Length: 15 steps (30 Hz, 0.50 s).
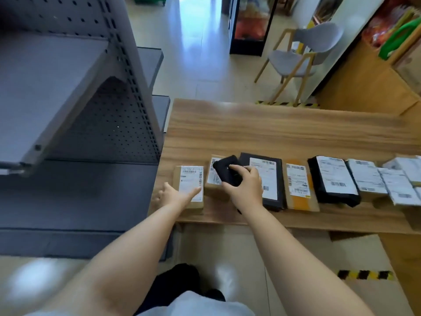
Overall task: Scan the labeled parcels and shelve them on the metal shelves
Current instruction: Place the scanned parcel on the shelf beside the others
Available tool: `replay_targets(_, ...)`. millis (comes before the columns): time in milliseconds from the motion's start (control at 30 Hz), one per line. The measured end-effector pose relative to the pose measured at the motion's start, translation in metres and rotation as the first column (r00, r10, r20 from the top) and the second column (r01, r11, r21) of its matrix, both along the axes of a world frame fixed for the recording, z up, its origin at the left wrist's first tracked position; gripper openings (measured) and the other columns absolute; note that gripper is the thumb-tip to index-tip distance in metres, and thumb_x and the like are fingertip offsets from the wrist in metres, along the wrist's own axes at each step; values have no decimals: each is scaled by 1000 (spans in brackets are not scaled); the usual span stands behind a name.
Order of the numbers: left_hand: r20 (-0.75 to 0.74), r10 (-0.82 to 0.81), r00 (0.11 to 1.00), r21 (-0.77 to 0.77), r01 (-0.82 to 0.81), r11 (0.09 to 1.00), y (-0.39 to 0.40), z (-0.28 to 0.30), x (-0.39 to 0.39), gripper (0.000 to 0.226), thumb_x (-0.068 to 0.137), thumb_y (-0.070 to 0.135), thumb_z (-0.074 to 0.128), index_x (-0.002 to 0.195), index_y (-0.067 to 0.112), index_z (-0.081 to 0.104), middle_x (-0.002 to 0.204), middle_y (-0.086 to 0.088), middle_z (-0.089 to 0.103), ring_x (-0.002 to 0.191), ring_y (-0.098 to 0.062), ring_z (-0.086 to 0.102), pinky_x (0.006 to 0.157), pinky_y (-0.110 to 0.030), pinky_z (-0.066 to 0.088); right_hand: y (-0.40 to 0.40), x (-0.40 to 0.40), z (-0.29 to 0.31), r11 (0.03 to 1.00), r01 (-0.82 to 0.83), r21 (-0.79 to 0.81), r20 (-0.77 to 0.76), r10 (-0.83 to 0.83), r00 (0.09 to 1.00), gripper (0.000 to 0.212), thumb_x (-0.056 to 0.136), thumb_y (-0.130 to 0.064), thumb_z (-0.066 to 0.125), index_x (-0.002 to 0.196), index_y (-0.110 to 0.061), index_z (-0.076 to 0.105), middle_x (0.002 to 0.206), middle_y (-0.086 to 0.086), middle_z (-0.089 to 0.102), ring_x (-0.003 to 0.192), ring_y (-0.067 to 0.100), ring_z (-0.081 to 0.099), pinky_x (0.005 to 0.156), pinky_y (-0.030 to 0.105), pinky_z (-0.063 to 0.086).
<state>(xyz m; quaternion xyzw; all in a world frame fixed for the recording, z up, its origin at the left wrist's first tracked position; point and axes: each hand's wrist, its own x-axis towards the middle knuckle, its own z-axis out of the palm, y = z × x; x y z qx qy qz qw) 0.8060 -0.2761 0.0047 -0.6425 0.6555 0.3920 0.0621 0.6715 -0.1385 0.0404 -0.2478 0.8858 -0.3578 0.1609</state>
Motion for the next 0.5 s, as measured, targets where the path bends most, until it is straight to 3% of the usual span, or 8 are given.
replay_targets(133,-94,88,992,144,-74,987,-5,-22,0,127,59,70,82,155,13,20,155,-11,35,142,-33,34,109,-47,38,-23,-3,-17,999,0,-40,80,3,997,52,72,-36,76,121,-39,61,125,-6,45,117,20,48,99,47,43)
replay_targets(300,-188,143,972,115,-123,986,-30,-29,-2,118,60,62,87,150,11,30,145,-2,47,130,-25,49,99,-32,41,-66,-14,-26,996,-58,-63,102,64,993,53,71,-37,80,121,-40,62,125,-9,43,122,17,44,104,48,40)
replay_targets(367,-221,147,964,69,-135,988,-51,-28,-6,111,58,61,88,144,13,37,139,0,52,121,-23,55,95,-34,46,-82,-21,-27,995,-73,-73,100,81,992,53,71,-39,80,120,-41,62,124,-9,43,122,17,43,104,48,41)
replay_targets(500,-240,61,969,41,-53,998,-87,-19,-24,98,68,46,89,142,14,32,134,-4,51,103,-17,51,80,-31,43,-105,-32,-26,992,-55,-109,105,67,992,53,69,-41,79,119,-43,62,122,-13,42,120,17,44,106,46,40)
